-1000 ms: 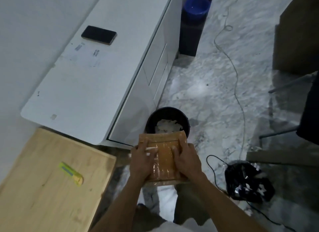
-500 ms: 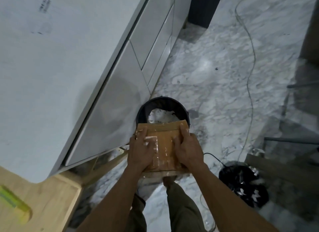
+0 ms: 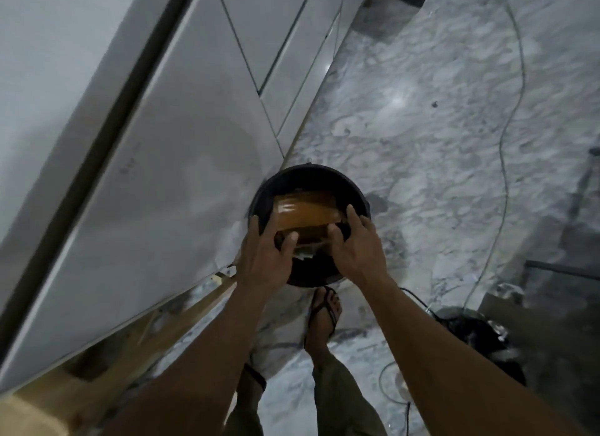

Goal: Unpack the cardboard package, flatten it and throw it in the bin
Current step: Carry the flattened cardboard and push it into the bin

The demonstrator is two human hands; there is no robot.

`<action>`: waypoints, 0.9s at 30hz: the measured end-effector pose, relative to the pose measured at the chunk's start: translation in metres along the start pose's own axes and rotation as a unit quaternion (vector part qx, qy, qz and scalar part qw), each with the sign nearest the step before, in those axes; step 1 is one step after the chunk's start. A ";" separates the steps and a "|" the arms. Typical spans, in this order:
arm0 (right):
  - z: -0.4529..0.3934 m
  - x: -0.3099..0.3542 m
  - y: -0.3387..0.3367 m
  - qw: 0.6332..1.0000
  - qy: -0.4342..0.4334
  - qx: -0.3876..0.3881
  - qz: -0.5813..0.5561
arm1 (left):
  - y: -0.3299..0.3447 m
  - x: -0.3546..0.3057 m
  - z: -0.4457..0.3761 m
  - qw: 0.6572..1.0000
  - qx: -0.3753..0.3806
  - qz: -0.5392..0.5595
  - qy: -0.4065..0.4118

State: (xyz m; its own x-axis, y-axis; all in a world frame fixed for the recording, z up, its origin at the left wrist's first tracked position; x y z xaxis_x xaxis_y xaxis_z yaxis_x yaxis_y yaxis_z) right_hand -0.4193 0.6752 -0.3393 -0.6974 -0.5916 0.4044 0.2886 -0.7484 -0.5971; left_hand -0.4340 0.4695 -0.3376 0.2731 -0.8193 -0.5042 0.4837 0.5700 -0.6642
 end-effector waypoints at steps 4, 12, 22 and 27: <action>-0.004 -0.002 0.008 1.000 -0.003 -0.012 -0.025 | 0.007 0.001 -0.003 1.000 0.004 0.002 -0.009; 0.011 0.014 -0.001 0.997 -0.010 -0.015 -0.076 | -0.017 -0.013 0.014 1.000 -0.010 0.026 0.003; 0.095 0.060 -0.066 0.991 -0.016 -0.007 -0.132 | -0.101 -0.068 0.095 0.997 -0.055 0.063 0.000; 0.168 0.092 -0.104 0.987 -0.035 0.001 -0.158 | -0.157 -0.102 0.163 0.989 -0.106 0.101 0.008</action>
State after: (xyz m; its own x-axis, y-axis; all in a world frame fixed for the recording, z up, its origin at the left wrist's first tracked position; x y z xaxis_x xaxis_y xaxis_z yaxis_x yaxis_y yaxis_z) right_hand -0.4029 0.6482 -0.1237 -0.7058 -0.3486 0.6167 0.0660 -0.8991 -0.4327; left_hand -0.4027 0.4538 -0.0919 0.3312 -0.6878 -0.6459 0.2348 0.7231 -0.6496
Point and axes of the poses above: each hand's wrist, its own z-axis away from the middle knuckle, its own y-axis out of the palm, x = y × z, the point moved 10 cm from there along -z, towards the middle knuckle, and after that the axes turned 7 degrees about y, right-handed, at the moved point
